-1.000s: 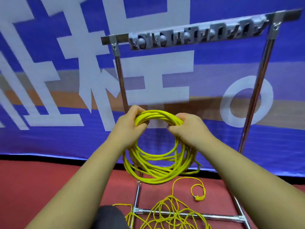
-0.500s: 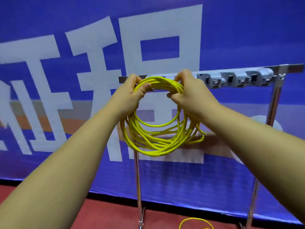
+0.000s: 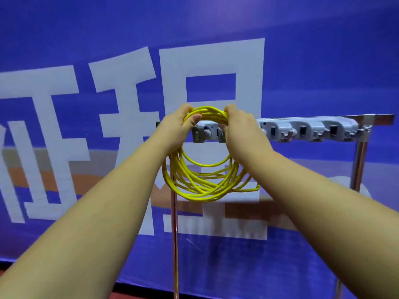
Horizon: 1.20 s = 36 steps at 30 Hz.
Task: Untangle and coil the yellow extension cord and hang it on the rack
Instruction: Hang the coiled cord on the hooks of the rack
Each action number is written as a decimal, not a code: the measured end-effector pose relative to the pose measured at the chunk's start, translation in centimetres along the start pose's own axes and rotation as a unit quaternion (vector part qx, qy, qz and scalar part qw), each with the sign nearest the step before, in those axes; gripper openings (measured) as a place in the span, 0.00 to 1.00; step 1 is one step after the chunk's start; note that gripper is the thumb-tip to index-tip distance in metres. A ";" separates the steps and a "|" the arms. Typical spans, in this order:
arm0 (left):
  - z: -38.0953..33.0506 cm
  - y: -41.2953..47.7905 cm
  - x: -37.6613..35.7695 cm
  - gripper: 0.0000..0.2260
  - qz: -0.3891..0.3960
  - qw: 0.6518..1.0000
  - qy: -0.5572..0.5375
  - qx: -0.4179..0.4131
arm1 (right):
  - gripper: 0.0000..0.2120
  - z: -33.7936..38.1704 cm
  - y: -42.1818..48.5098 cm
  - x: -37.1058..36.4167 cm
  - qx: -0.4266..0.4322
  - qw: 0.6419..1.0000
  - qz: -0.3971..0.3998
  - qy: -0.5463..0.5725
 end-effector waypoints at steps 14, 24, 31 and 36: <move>1.3 -0.8 -2.7 0.20 0.013 0.998 -0.052 -0.026 | 0.18 -0.1 1.2 -0.4 -0.015 0.969 0.185 -0.161; 1.3 -1.6 -4.0 0.24 0.051 0.998 -0.041 -0.023 | 0.21 -3.1 1.2 -0.9 0.009 0.959 0.247 -0.137; 2.1 -2.5 -3.8 0.22 0.067 0.980 -0.187 -0.003 | 0.24 -3.0 1.0 -0.3 0.012 0.976 0.209 0.052; 3.3 -2.8 -2.8 0.17 0.006 0.961 -0.276 -0.002 | 0.16 -3.9 0.4 0.4 -0.020 0.956 0.169 0.238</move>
Point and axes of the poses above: each hand's wrist, its own y-axis towards the middle knuckle, its own x-axis out of the back of the hand, z = x × y, the point moved 9 cm from there along y, towards the middle knuckle, and after that the axes turned 13 degrees about z, right-handed, at the moved point
